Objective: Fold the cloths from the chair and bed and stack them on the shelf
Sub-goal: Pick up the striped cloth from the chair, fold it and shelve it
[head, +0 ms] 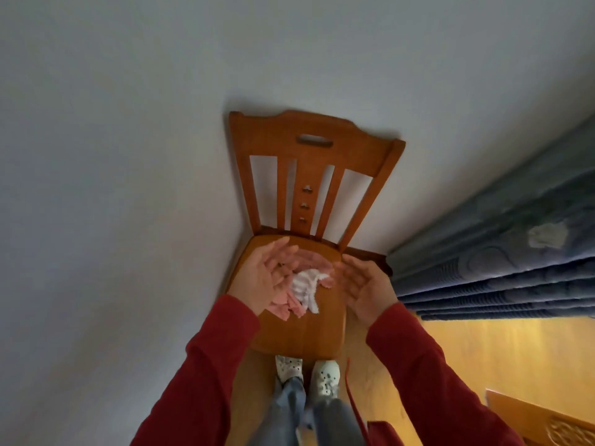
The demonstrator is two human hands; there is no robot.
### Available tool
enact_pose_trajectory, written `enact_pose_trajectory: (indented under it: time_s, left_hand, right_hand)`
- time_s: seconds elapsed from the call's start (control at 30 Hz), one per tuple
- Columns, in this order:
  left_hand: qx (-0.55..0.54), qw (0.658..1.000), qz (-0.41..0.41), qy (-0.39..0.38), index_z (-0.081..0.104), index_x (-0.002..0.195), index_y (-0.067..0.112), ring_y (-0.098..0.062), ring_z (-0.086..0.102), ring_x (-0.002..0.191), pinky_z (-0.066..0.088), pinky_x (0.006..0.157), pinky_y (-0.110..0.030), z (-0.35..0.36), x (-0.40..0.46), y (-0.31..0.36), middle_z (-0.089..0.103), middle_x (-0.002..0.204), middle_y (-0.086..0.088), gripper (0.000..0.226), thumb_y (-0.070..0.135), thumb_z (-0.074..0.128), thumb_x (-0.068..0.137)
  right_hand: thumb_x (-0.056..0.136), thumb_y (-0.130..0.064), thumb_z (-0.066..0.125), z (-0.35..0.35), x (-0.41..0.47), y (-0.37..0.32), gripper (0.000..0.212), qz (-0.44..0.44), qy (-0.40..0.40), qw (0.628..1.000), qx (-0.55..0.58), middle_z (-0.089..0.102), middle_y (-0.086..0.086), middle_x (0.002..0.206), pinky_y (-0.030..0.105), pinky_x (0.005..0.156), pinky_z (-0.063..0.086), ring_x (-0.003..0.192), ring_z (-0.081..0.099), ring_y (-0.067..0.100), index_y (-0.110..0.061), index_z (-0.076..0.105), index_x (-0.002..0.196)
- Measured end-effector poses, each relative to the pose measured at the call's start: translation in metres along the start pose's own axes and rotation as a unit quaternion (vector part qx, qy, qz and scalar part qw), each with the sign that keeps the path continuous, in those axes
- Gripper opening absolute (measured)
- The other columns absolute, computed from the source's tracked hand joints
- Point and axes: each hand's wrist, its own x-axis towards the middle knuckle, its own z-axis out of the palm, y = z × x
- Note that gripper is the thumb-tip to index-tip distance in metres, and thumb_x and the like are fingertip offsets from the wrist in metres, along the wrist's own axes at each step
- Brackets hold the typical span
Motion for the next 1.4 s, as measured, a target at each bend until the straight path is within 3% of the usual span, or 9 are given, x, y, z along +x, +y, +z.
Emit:
enact_pose_trajectory:
  time_s: [0.2, 0.37, 0.5, 0.63, 0.7, 0.8, 0.9, 1.2, 1.4]
  left_hand:
    - [0.025, 0.999, -0.025, 0.038, 0.068, 0.111, 0.021, -0.019, 0.064, 0.102, 0.044, 0.093, -0.039, -0.009, 0.069, -0.01, 0.072, 0.107, 0.0, 0.028, 0.032, 0.045, 0.099]
    - [0.041, 0.99, -0.069, 0.119, 0.068, 0.103, 0.019, -0.018, 0.064, 0.1, 0.044, 0.094, -0.039, -0.049, 0.144, -0.06, 0.071, 0.108, -0.001, 0.021, 0.03, 0.051, 0.097]
    - [0.198, 0.962, -0.089, 0.164, 0.072, 0.1, 0.02, -0.016, 0.066, 0.091, 0.049, 0.091, -0.037, -0.085, 0.207, -0.119, 0.073, 0.111, -0.004, 0.013, 0.022, 0.061, 0.093]
    - [0.335, 0.926, -0.083, 0.152, 0.064, 0.102, 0.018, -0.019, 0.065, 0.097, 0.053, 0.076, -0.032, -0.096, 0.256, -0.173, 0.068, 0.115, -0.009, 0.016, 0.011, 0.068, 0.088]
    - [0.409, 0.898, -0.073, 0.145, 0.059, 0.108, 0.018, -0.016, 0.063, 0.094, 0.055, 0.075, -0.027, -0.094, 0.271, -0.197, 0.063, 0.107, -0.001, 0.033, 0.024, 0.077, 0.081]
    - [0.519, 0.833, -0.059, 0.181, 0.053, 0.124, 0.015, -0.023, 0.062, 0.106, 0.052, 0.093, -0.039, -0.09, 0.285, -0.221, 0.06, 0.114, -0.004, 0.068, 0.051, 0.077, 0.071]
    - [0.602, 0.766, -0.021, 0.227, 0.05, 0.131, 0.015, -0.026, 0.051, 0.124, 0.041, 0.104, -0.034, -0.089, 0.291, -0.224, 0.053, 0.134, -0.011, 0.051, 0.043, 0.061, 0.09]
    - [0.502, 0.819, 0.032, 0.275, 0.054, 0.109, 0.011, -0.028, 0.061, 0.089, 0.047, 0.073, -0.031, -0.098, 0.243, -0.176, 0.062, 0.096, -0.008, 0.017, 0.01, 0.056, 0.092]
    - [0.572, 0.801, -0.01, 0.177, 0.062, 0.123, 0.007, -0.022, 0.063, 0.092, 0.05, 0.071, -0.028, -0.114, 0.207, -0.154, 0.065, 0.114, -0.012, 0.031, 0.012, 0.056, 0.093]
  right_hand:
    - [0.093, -0.017, 0.056, -0.001, 0.09, 0.004, 0.022, 0.016, -0.002, 0.999, -0.028, 0.073, 0.013, 0.106, 0.05, 0.105, 0.046, 0.103, 0.066, 0.029, -0.008, 0.068, 0.109]
    - [0.093, -0.014, 0.061, -0.019, 0.175, 0.033, 0.012, 0.019, 0.04, 0.985, -0.167, 0.073, 0.012, 0.111, 0.044, 0.098, 0.052, 0.103, 0.068, 0.027, -0.011, 0.07, 0.101]
    - [0.094, -0.006, 0.058, -0.036, 0.238, 0.057, 0.022, -0.048, 0.071, 0.889, -0.45, 0.062, 0.012, 0.128, 0.018, 0.077, 0.05, 0.102, 0.061, 0.025, -0.011, 0.064, 0.115]
    - [0.094, -0.017, 0.061, -0.051, 0.278, 0.074, 0.041, -0.095, 0.023, 0.75, -0.654, 0.046, 0.011, 0.144, 0.038, 0.104, 0.043, 0.126, 0.048, 0.029, -0.015, 0.054, 0.135]
    - [0.095, -0.017, 0.058, -0.055, 0.29, 0.083, 0.034, -0.104, 0.0, 0.724, -0.682, 0.053, 0.009, 0.138, 0.041, 0.102, 0.045, 0.122, 0.052, 0.027, -0.015, 0.058, 0.129]
    - [0.097, -0.015, 0.054, -0.06, 0.294, 0.094, 0.023, -0.115, 0.013, 0.763, -0.636, 0.066, 0.004, 0.119, 0.024, 0.073, 0.049, 0.092, 0.058, 0.013, -0.016, 0.066, 0.117]
    - [0.098, -0.018, 0.055, -0.061, 0.29, 0.094, 0.023, -0.113, 0.018, 0.815, -0.568, 0.061, -0.001, 0.113, 0.015, 0.062, 0.037, 0.091, 0.051, 0.009, -0.017, 0.064, 0.119]
    - [0.098, -0.017, 0.053, -0.052, 0.261, 0.073, 0.009, -0.166, -0.043, 0.859, -0.482, 0.061, -0.005, 0.089, 0.021, 0.06, 0.057, 0.079, 0.063, 0.01, -0.025, 0.055, 0.095]
    - [0.097, -0.012, 0.057, -0.039, 0.237, 0.056, 0.017, -0.16, -0.063, 0.893, -0.417, 0.063, -0.006, 0.094, 0.031, 0.065, 0.062, 0.081, 0.066, 0.011, -0.026, 0.058, 0.09]
